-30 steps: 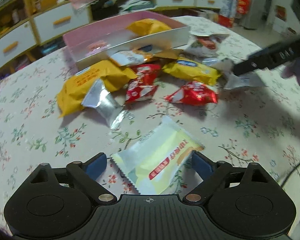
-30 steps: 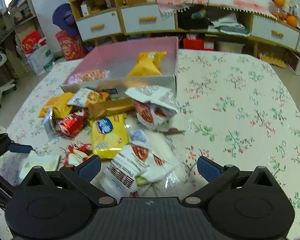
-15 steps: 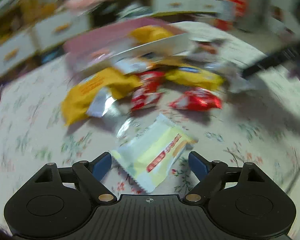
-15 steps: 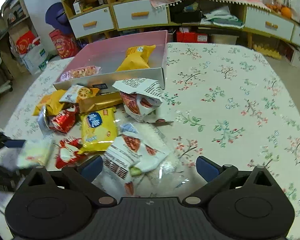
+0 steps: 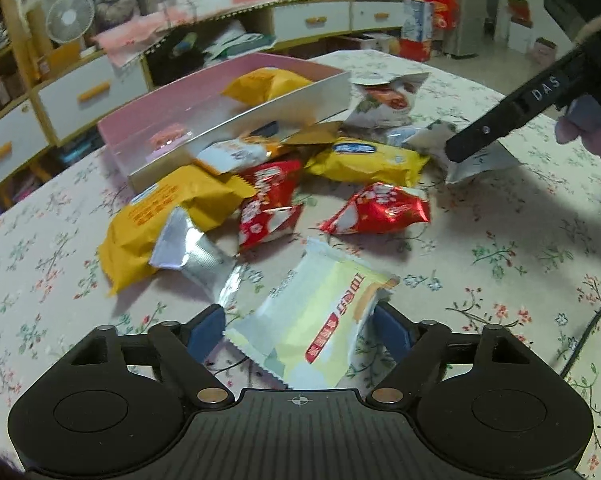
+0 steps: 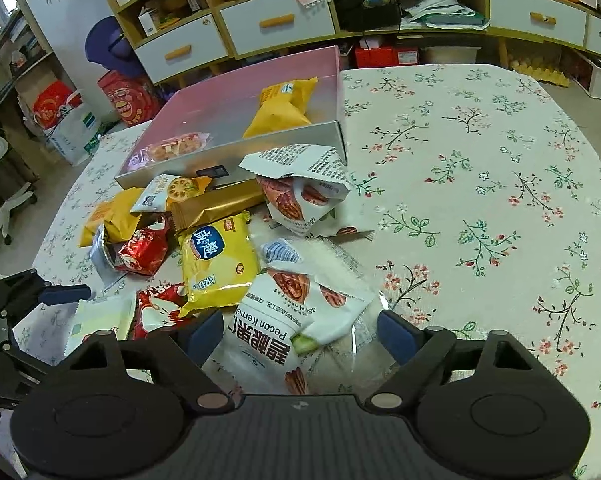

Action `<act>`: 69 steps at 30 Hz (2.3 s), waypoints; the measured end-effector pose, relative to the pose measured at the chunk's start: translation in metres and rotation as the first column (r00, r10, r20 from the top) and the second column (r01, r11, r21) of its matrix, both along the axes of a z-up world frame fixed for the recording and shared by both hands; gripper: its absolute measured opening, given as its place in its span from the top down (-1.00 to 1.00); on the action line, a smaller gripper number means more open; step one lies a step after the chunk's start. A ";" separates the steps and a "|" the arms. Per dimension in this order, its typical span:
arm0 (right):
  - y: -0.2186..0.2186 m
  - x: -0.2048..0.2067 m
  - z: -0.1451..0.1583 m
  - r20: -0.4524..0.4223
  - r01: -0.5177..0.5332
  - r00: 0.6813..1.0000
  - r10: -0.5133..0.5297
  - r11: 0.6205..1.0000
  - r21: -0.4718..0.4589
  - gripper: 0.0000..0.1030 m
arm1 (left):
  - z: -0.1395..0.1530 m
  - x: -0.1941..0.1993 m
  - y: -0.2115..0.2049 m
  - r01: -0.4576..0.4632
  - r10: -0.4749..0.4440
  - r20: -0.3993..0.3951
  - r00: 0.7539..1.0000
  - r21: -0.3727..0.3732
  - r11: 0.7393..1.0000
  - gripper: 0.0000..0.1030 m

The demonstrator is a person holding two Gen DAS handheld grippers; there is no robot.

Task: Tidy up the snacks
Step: 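Move both tools back over the pile toward the white wafer and pecan bag, then grasp the white wafer packet with the left tool while the right tool grasps the white pecan bag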

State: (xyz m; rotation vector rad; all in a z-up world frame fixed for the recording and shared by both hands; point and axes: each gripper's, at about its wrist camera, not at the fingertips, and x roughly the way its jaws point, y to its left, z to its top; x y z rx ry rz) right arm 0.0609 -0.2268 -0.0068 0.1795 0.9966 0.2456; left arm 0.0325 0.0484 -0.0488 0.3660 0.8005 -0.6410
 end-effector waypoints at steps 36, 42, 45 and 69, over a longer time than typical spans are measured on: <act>-0.007 -0.001 0.008 0.004 -0.009 1.000 0.009 0.996 -0.084 0.82 | 0.004 0.021 -0.037 -0.082 0.083 -0.063 0.995 0.015 0.996 -0.61; -0.009 -0.002 0.012 0.010 0.008 1.000 -0.007 0.997 -0.077 0.83 | 0.006 0.020 -0.048 -0.023 0.024 -0.031 0.999 0.038 0.999 -0.55; -0.009 -0.002 0.012 0.006 0.009 1.000 -0.008 0.997 -0.075 0.83 | 0.007 0.017 -0.055 0.034 -0.030 -0.063 0.998 0.069 0.997 -0.55; -0.001 -0.005 0.019 0.011 -0.020 1.000 0.021 0.998 -0.067 0.83 | 0.012 0.002 -0.077 -0.055 0.061 -0.084 0.995 0.063 0.996 0.13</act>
